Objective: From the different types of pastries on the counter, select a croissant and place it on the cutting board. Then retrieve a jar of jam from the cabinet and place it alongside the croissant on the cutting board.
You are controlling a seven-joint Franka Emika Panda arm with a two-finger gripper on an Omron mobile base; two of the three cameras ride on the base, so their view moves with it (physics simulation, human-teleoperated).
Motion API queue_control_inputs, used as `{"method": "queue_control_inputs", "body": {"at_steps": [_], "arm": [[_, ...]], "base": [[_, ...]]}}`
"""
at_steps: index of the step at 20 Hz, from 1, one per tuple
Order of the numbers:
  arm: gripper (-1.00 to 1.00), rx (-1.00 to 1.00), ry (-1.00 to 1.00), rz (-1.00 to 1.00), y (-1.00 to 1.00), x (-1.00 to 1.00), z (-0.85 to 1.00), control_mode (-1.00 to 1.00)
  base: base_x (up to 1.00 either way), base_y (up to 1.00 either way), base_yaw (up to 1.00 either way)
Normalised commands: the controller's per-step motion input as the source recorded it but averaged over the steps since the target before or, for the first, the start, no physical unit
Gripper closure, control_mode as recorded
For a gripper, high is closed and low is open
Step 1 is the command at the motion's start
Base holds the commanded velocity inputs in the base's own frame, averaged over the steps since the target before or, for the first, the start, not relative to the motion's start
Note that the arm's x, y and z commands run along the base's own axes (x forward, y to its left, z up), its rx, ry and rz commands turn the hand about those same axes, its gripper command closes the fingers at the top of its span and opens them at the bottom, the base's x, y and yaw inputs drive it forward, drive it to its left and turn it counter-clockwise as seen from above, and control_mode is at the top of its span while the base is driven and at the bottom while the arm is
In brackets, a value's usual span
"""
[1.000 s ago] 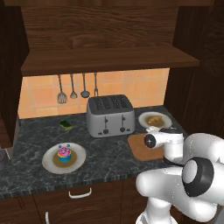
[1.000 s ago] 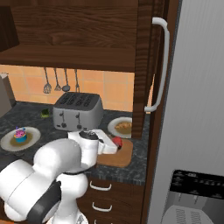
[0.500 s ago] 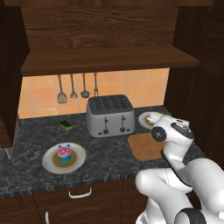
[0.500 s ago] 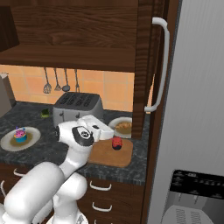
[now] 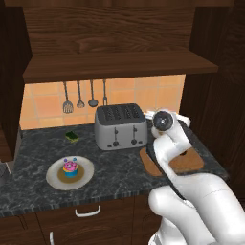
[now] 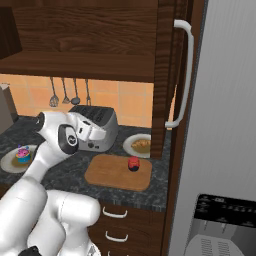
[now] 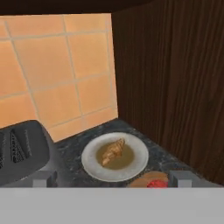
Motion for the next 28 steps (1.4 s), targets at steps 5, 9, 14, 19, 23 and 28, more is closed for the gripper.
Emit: {"method": "queue_control_inputs", "body": {"at_steps": [5,9,14,19,23,28], "arm": [[-1.0,0.34,0.5,-0.02,0.33,0.0,-0.48,-1.0],[-1.0,0.43,0.59,0.01,0.0,-0.4,-1.0,-1.0],[-1.0,0.15,0.24,0.01,-0.04,-0.04,-0.4,-1.0],[-1.0,-0.01,0.1,0.0,-0.06,0.08,0.09,-1.0],[-1.0,0.0,0.14,0.0,-0.71,0.0,0.14,-1.0],[-1.0,0.0,0.05,0.0,-0.65,0.32,0.11,-1.0]], "base": [[0.0,0.0,0.0],[0.0,0.0,0.0],[0.0,0.0,0.0],[0.0,0.0,0.0],[0.0,0.0,0.0],[0.0,0.0,0.0]]}}
